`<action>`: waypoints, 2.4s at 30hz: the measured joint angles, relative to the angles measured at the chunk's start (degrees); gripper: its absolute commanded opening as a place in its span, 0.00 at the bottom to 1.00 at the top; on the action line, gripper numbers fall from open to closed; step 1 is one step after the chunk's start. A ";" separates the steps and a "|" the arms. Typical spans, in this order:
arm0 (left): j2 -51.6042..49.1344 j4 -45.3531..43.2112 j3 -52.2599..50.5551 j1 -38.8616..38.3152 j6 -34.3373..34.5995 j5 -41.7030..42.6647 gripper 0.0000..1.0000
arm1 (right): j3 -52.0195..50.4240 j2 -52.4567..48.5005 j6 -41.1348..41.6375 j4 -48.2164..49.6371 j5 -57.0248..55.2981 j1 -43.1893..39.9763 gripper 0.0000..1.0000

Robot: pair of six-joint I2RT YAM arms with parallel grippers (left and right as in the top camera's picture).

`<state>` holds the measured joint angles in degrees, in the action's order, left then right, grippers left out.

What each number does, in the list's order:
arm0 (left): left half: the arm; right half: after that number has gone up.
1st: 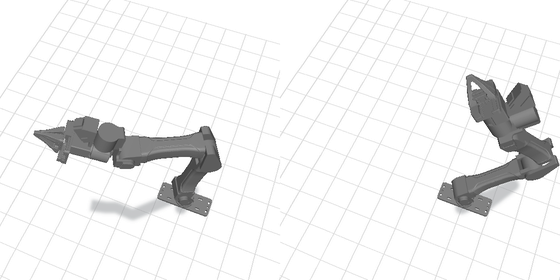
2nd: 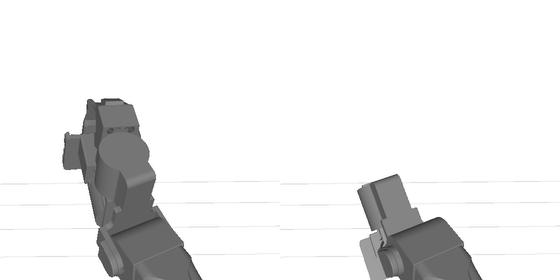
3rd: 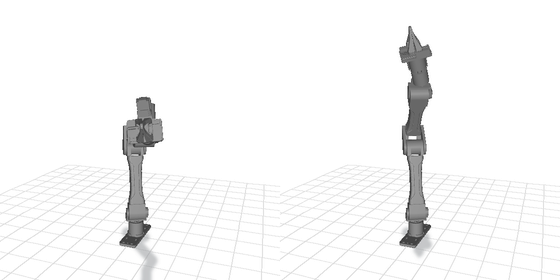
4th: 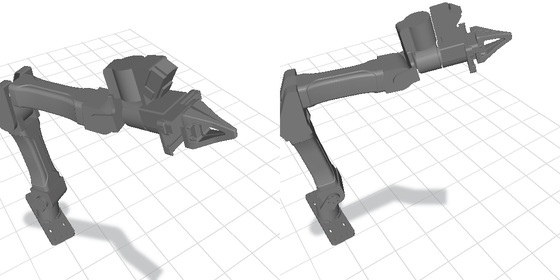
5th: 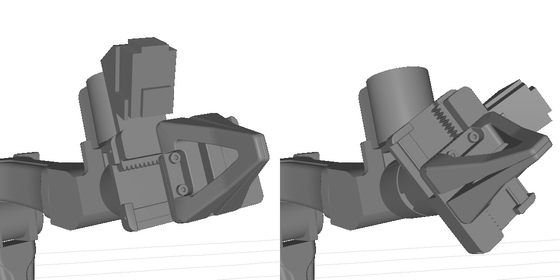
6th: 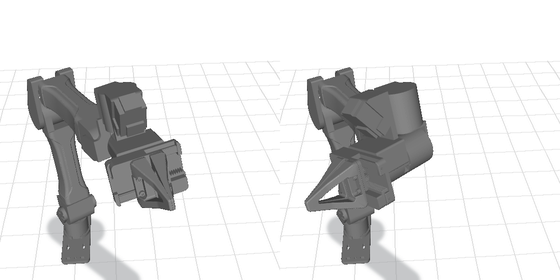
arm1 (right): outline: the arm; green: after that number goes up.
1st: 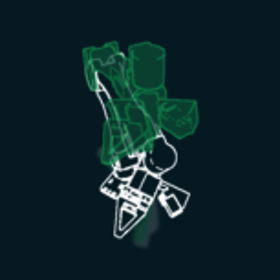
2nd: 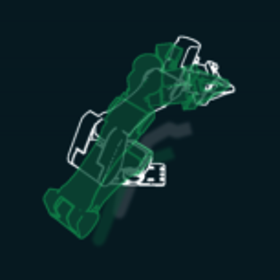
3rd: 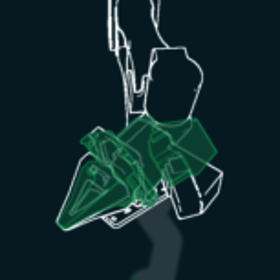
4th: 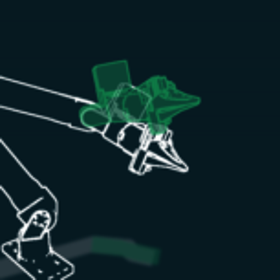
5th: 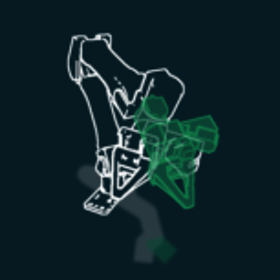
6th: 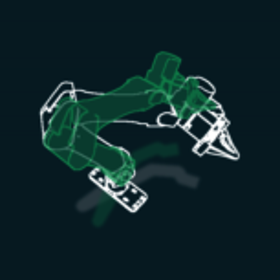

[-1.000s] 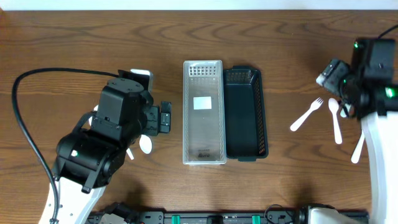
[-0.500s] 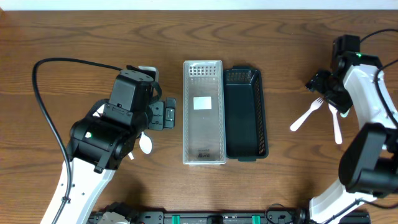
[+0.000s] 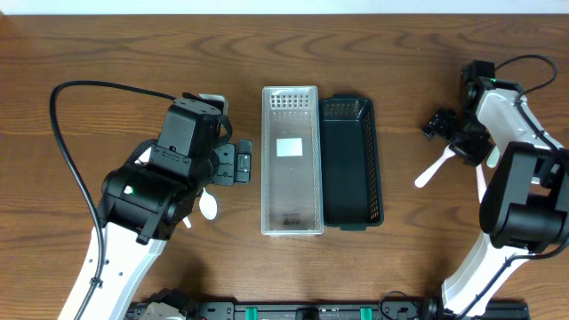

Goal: Pack container

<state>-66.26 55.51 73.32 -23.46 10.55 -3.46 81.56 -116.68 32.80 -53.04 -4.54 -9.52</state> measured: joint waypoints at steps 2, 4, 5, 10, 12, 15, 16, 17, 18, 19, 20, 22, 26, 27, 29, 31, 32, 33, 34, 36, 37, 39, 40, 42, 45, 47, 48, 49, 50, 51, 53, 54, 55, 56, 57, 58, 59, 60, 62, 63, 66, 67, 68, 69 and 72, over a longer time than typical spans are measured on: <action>0.00 0.00 0.00 0.00 0.00 0.00 0.98 | 0.00 -0.39 -0.02 0.26 0.13 0.00 0.96; 0.00 0.00 0.00 0.00 0.00 0.00 0.98 | 0.00 -0.72 -0.15 0.55 0.22 0.00 0.97; 0.00 0.00 0.00 0.00 0.00 0.00 0.98 | 0.00 -0.85 -0.22 0.76 0.26 0.00 0.97; 0.00 0.00 0.00 0.00 0.00 0.00 0.98 | -0.04 -1.05 -0.39 1.79 0.31 -0.07 0.97; 0.00 0.00 0.00 0.00 0.00 0.00 0.98 | -0.17 -1.05 -0.39 2.21 0.33 -0.26 0.97; 0.00 0.00 0.00 0.00 0.00 0.00 0.98 | -0.79 -1.05 -0.48 3.04 0.48 -0.98 0.98; 0.00 0.00 0.00 0.00 0.00 0.00 0.98 | -1.01 -1.05 -0.59 3.21 0.50 -1.22 0.97; 0.00 0.00 0.00 0.00 0.00 0.00 0.98 | -1.16 -1.05 -0.76 3.23 0.50 -1.57 0.97; 0.00 0.00 0.00 0.00 0.00 0.00 0.98 | -1.25 -1.05 -0.85 3.30 0.48 -1.62 0.97; 0.00 0.00 0.00 0.00 0.00 0.00 0.98 | -1.40 -1.05 -0.98 3.39 0.48 -1.86 0.97; 0.00 0.00 0.00 0.00 0.00 0.00 0.98 | -1.44 -1.05 -1.07 3.41 0.55 -1.90 0.98; 0.00 0.00 0.00 0.00 0.00 0.00 0.98 | -1.55 -1.05 -1.36 3.41 0.52 -1.95 0.93; 0.00 0.00 0.00 0.00 0.00 0.00 0.98 | -1.55 -1.05 -2.08 3.39 0.66 -2.14 0.72; 0.00 0.00 0.00 0.00 0.00 0.00 0.98 | -1.55 -1.05 -2.36 3.39 0.70 -2.19 0.70; 0.00 0.00 0.00 0.00 0.00 0.00 0.98 | -1.60 -1.05 -2.49 3.23 0.68 -2.36 0.65; 0.00 0.00 0.00 0.00 0.00 0.00 0.98 | -1.77 -1.05 -2.58 3.19 0.72 -2.43 0.61; 0.00 0.00 0.00 0.00 0.00 0.00 0.98 | -1.92 -1.05 -2.64 3.19 0.70 -2.43 0.59; 0.00 0.00 0.00 0.00 0.00 0.00 0.98 | -2.14 -1.05 -2.64 3.30 0.81 -2.43 0.56; 0.00 0.00 0.00 0.00 0.00 0.00 0.98 | -2.25 -1.05 -2.71 3.41 0.87 -2.43 0.54; 0.00 0.00 0.00 0.00 0.00 0.00 0.98 | -2.58 -0.98 -2.69 4.07 1.07 -2.43 0.52; 0.00 0.02 0.00 0.00 0.00 0.00 0.98 | -2.97 -0.79 -2.69 4.66 1.27 -2.43 0.50; 0.00 0.02 0.00 0.00 0.00 0.00 0.98 | -3.78 -0.37 -2.69 5.68 1.44 -2.45 0.48; 0.00 0.02 0.00 0.00 0.00 0.00 0.98 | -4.44 -0.02 -2.71 6.47 1.64 -2.43 0.47; 0.00 0.00 0.00 0.00 0.00 0.00 0.98 | -5.38 0.52 -2.67 7.67 1.81 -2.43 0.45; 0.00 0.02 0.00 0.00 0.00 0.00 0.98 | -6.95 1.40 -2.71 9.35 1.55 -2.43 0.41; 0.00 0.02 0.00 0.00 0.00 0.00 0.98 | -7.87 1.95 -2.69 10.25 1.25 -2.43 0.39; 0.00 0.00 0.00 0.00 0.00 0.00 0.98 | -8.15 2.12 -2.71 10.51 1.14 -2.43 0.37; 0.00 0.02 0.00 0.00 0.00 0.00 0.98 | -8.33 2.23 -2.73 10.67 1.09 -2.43 0.36; 0.00 0.02 0.00 0.00 0.00 0.00 0.98 | -8.46 2.34 -2.67 10.75 1.07 -2.45 0.33; 0.00 0.02 0.00 0.00 0.00 0.00 0.98 | -8.55 2.36 -2.82 10.82 1.05 -2.43 0.31; 0.00 0.02 0.00 0.00 0.00 0.00 0.98 | -8.59 2.43 -2.78 10.91 1.03 -2.43 0.24; 0.00 0.02 0.00 0.00 0.00 0.00 0.98 | -8.61 2.43 -2.84 10.91 0.98 -2.43 0.22; 0.00 0.02 0.00 0.00 0.00 0.00 0.98 | -8.61 2.45 -2.89 10.93 0.94 -2.43 0.20; 0.00 0.02 0.00 0.00 0.00 0.00 0.98 | -8.61 2.47 -2.75 10.93 0.90 -2.43 0.18; 0.00 0.04 0.00 0.00 0.00 0.00 0.98 | -8.61 2.47 -2.86 10.95 0.90 -2.43 0.16; 0.00 0.11 0.00 0.00 0.00 0.00 0.98 | -8.61 2.47 -2.89 10.97 0.90 -2.43 0.12; 0.00 0.20 0.00 0.00 0.00 0.00 0.98 | -8.61 2.47 -2.89 10.99 0.87 -2.43 0.11; 0.00 0.35 0.00 0.00 0.00 0.00 0.98 | -8.61 2.47 -2.89 11.02 0.90 -2.43 0.09; 0.00 0.57 0.00 0.00 0.00 0.00 0.98 | -8.61 2.47 -2.89 11.02 0.87 -2.43 0.08; 0.00 0.61 0.00 0.00 0.00 0.00 0.98 | -8.61 2.47 -2.89 10.99 0.87 -2.43 0.08; 0.00 0.72 0.00 0.00 0.00 0.00 0.98 | -8.55 2.54 -2.89 10.27 0.90 -2.43 0.07; 0.00 0.76 0.00 0.00 0.00 0.00 0.98 | -8.48 2.56 -2.89 9.81 0.90 -2.43 0.07; 0.00 0.83 0.00 0.00 0.00 0.00 0.98 | -8.31 2.56 -2.89 8.61 0.94 -2.40 0.06; 0.00 0.87 0.00 0.00 0.00 0.00 0.98 | -8.20 2.64 -2.89 7.48 0.92 -2.38 0.06; 0.00 0.94 0.00 0.00 0.00 -0.33 0.98 | -8.15 3.08 -3.10 3.34 0.72 -1.77 0.04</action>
<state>-66.26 56.45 73.32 -23.46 10.55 -3.79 73.41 -113.60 29.69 -49.69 -3.81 -11.29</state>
